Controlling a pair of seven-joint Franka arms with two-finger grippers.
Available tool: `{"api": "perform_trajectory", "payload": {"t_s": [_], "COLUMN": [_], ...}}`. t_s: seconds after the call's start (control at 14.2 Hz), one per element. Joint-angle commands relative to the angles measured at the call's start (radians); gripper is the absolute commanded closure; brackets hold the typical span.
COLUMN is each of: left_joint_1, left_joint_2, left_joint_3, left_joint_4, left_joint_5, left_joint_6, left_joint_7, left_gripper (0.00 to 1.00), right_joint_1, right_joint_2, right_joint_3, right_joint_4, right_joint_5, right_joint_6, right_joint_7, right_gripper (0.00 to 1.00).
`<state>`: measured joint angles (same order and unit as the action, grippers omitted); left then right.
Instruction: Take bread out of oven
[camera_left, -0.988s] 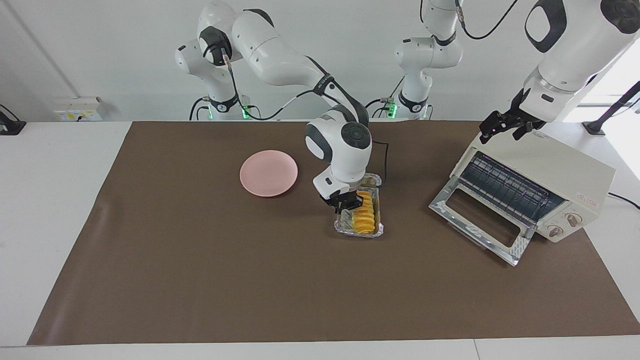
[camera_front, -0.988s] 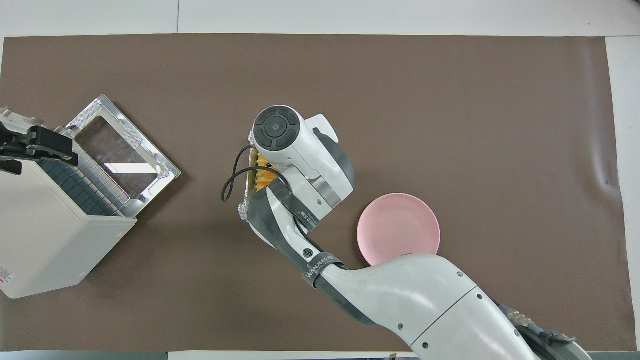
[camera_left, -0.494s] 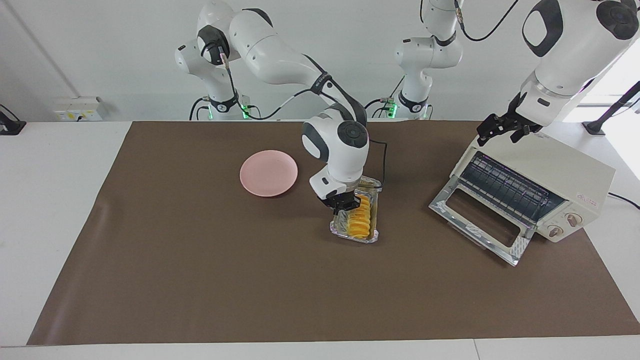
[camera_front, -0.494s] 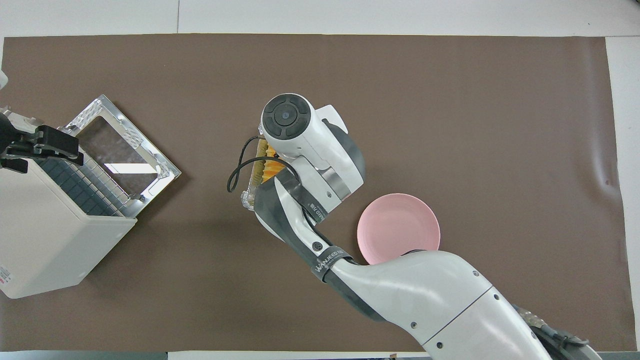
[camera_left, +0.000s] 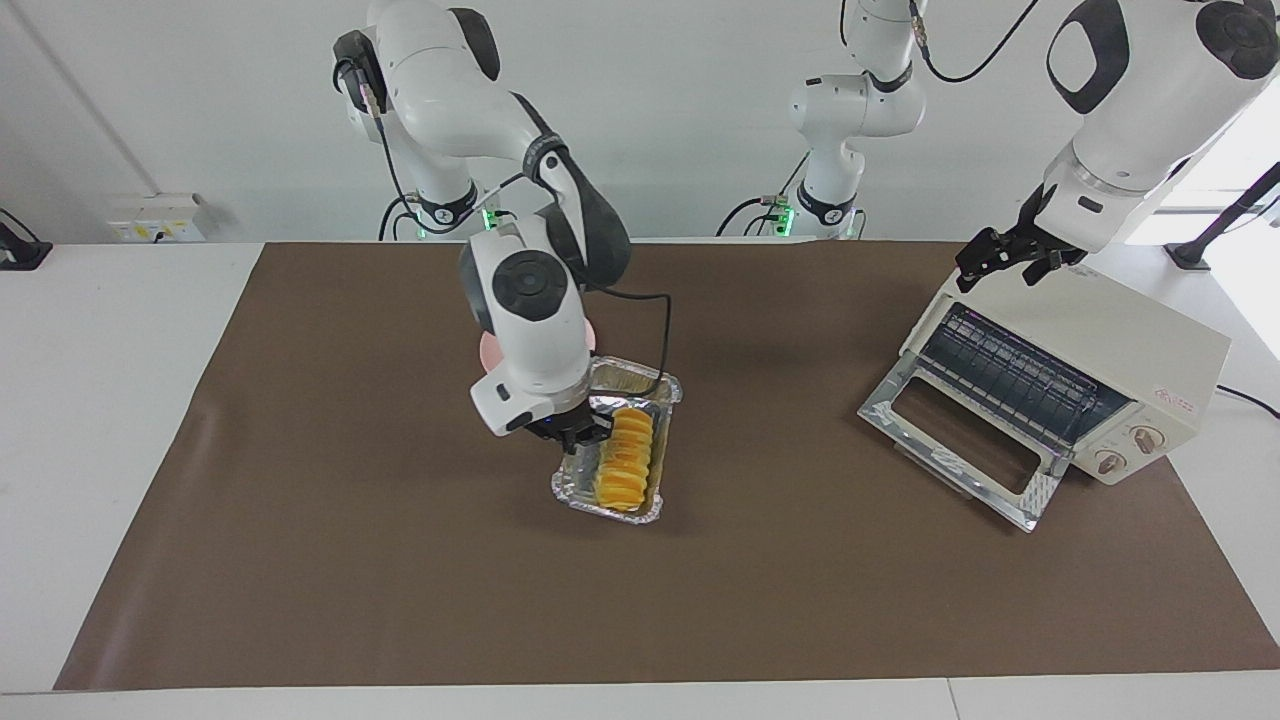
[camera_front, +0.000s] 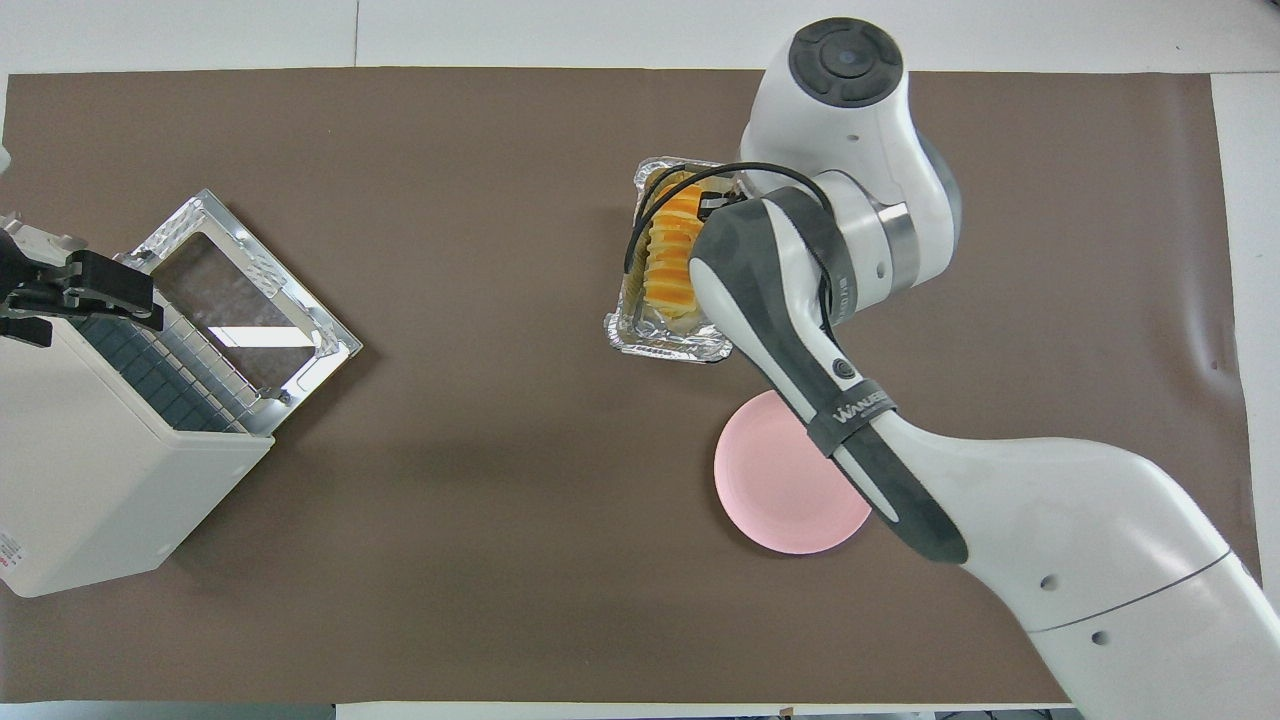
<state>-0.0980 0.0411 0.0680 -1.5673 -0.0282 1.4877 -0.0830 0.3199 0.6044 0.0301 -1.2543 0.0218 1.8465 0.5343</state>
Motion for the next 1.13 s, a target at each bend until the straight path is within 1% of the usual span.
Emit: {"api": "perform_trajectory", "payload": {"t_s": [0.0, 0.21, 0.28, 0.49, 0.63, 0.71, 0.78, 0.85, 0.92, 1.06], "left_joint_1": [0.011, 0.011, 0.011, 0.011, 0.011, 0.011, 0.011, 0.011, 0.011, 0.011], "left_joint_2": [0.003, 0.003, 0.003, 0.003, 0.003, 0.003, 0.003, 0.003, 0.003, 0.003], "left_joint_3": [-0.002, -0.002, -0.002, -0.002, -0.002, -0.002, -0.002, -0.002, -0.002, -0.002], "left_joint_4": [0.012, 0.012, 0.012, 0.012, 0.012, 0.012, 0.012, 0.012, 0.012, 0.012], "left_joint_5": [-0.015, -0.013, -0.015, -0.015, -0.015, -0.015, -0.015, -0.015, -0.015, -0.015], "left_joint_6": [-0.001, -0.001, -0.001, -0.001, -0.001, -0.001, -0.001, -0.001, -0.001, -0.001], "left_joint_7": [0.006, 0.005, 0.005, 0.005, 0.005, 0.005, 0.005, 0.005, 0.005, 0.005], "left_gripper": [0.0, 0.0, 0.0, 0.0, 0.0, 0.0, 0.0, 0.0, 0.0, 0.0], "right_joint_1": [-0.08, -0.148, -0.166, -0.191, -0.193, -0.193, -0.193, -0.193, -0.193, -0.191], "right_joint_2": [-0.006, -0.034, -0.034, -0.035, -0.052, -0.06, -0.064, -0.064, -0.068, -0.084], "right_joint_3": [0.011, 0.011, 0.011, 0.011, 0.011, 0.011, 0.01, 0.01, 0.01, 0.008], "right_joint_4": [-0.06, -0.195, -0.22, -0.252, -0.305, -0.329, -0.338, -0.335, -0.332, -0.318], "right_joint_5": [0.012, 0.012, 0.012, 0.013, 0.012, 0.012, 0.01, 0.009, 0.003, -0.003], "right_joint_6": [0.058, 0.196, 0.229, 0.255, 0.316, 0.335, 0.333, 0.321, 0.304, 0.228], "right_joint_7": [-0.169, -0.316, -0.342, -0.355, -0.356, -0.356, -0.356, -0.356, -0.358, -0.366], "right_gripper": [1.0, 1.0, 1.0, 1.0, 1.0, 0.97, 0.44, 0.0, 0.0, 0.0]}}
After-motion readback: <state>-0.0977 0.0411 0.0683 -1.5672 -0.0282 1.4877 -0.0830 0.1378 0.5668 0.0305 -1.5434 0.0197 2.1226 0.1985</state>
